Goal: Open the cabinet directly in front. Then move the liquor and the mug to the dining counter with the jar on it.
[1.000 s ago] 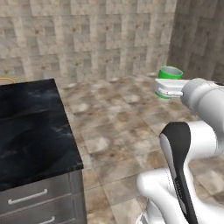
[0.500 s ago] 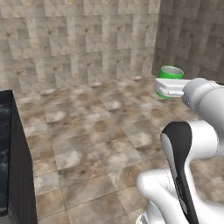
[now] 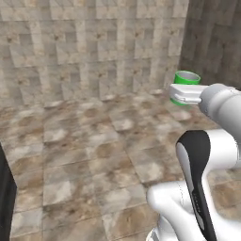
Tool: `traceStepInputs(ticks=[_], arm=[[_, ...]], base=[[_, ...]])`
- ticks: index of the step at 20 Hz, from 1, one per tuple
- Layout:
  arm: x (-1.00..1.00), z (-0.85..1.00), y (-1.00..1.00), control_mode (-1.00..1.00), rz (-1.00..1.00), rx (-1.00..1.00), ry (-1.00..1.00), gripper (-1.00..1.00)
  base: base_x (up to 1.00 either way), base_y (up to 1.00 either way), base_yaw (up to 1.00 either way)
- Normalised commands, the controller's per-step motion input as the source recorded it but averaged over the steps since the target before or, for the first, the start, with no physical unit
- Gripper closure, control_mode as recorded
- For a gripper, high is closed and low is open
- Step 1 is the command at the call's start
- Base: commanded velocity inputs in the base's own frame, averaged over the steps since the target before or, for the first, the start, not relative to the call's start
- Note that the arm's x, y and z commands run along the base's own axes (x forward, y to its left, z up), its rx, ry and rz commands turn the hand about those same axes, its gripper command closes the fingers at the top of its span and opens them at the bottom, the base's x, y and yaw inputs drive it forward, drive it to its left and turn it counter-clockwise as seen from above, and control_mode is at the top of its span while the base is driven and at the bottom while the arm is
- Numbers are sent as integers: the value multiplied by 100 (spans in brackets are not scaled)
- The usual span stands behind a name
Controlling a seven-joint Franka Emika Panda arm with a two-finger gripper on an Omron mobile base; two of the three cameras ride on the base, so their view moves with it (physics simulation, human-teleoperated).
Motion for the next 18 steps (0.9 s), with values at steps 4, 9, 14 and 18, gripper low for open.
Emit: traceStepInputs(ticks=[4,9,14,18], arm=[[0,0,0,100,0,0,0,100],[0,0,0,100,0,0,0,100],[0,0,0,100,0,0,0,100],[0,0,0,100,0,0,0,100]], base=[[100,-7,41],[100,-2,55],[76,-7,74],[38,-14,78]])
